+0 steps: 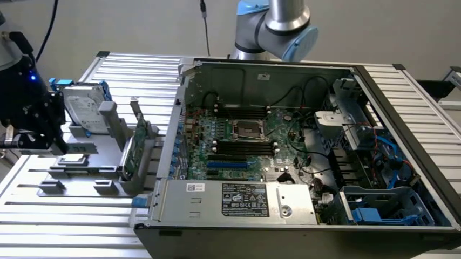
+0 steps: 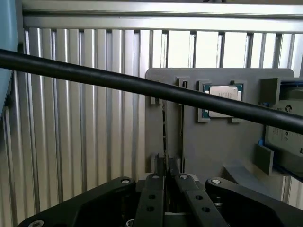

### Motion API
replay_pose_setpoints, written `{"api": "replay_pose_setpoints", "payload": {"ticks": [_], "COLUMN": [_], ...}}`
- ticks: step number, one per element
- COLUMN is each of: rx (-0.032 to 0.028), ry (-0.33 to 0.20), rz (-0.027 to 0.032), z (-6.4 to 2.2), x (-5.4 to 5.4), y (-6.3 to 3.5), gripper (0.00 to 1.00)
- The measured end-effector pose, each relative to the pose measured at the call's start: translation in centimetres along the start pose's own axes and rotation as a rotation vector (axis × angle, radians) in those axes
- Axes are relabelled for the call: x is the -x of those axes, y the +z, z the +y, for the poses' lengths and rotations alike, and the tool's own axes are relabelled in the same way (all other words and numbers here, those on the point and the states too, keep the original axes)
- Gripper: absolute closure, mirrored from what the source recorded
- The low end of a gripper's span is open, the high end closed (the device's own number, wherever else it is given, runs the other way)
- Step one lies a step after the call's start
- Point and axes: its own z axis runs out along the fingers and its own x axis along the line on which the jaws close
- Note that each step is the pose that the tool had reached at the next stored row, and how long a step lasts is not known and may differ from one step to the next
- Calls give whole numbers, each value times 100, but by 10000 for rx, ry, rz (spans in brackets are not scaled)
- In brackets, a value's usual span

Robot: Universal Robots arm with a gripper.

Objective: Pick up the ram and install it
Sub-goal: 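Pick up the ram and move it above insertion slot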

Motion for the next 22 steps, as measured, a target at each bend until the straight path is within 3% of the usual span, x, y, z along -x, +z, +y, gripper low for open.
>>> {"api": "replay_pose_setpoints", "payload": {"ticks": [6,11,17,22], "rx": [7,33,90,95], "ry": [0,-1,-3,-4], "rz": [1,-1,-1,-4], "z": [-208,-439,-712,-913], "x": [8,3,-3,7], "y": [-223,-380,-507,-589], "gripper": [86,86,86,86]}}
